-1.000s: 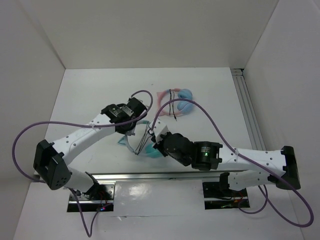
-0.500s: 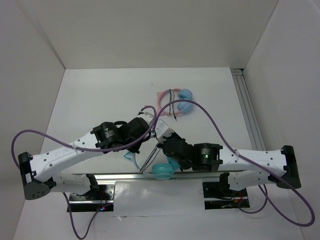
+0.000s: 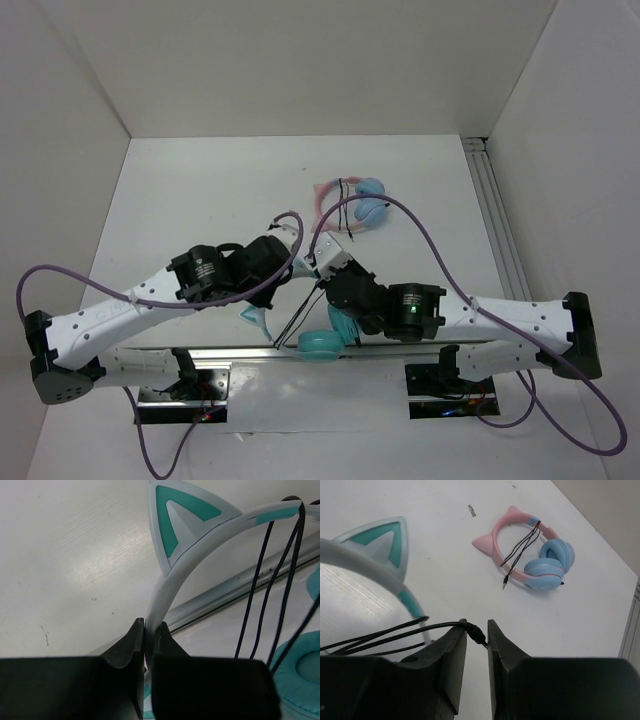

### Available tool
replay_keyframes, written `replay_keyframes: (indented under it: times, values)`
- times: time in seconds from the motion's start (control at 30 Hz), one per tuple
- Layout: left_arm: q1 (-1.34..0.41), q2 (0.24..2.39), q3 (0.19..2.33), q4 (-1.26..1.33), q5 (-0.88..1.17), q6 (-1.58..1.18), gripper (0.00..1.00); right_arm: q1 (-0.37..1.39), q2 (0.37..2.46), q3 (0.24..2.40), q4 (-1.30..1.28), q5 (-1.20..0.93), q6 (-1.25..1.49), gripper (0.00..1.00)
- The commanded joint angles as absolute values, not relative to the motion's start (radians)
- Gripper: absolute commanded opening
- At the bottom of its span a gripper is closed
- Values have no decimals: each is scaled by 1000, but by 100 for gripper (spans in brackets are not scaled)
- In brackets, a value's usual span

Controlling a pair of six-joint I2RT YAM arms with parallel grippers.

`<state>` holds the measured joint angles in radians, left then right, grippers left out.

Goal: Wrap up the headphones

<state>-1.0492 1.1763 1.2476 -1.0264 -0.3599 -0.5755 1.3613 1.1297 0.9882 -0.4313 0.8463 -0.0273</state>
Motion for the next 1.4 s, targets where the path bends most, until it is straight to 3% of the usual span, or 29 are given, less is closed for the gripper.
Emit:
replay_keyframes:
  times: [0.0, 0.53, 0.57, 0.6, 0.93, 1.0, 1.37]
  values:
    - [-1063, 1123, 1296, -1098, -287, -538, 0, 1321, 1108, 1002, -422, 928, -31, 30]
    - [-1002, 1134, 1434, -1111, -307, -531, 0, 1284, 1088, 991, -465, 919, 34, 62]
    - [-990, 1134, 1445, -1120, -307, -531, 0, 1284, 1078, 991, -474, 919, 34, 70]
    - [-976, 1134, 1445, -1120, -307, -531, 0, 1284, 1069, 991, -474, 929, 34, 85]
    - [-740, 1175, 1381, -1017, -282, -473, 0, 1266, 1008, 1069, -584, 1052, 205, 93]
    - [-654, 1198, 1347, -993, -282, -460, 0, 1266, 993, 1089, -617, 1061, 239, 99]
    - [-151, 1455, 1328, -825, -250, -595, 0, 1266, 928, 1098, -646, 902, 291, 99]
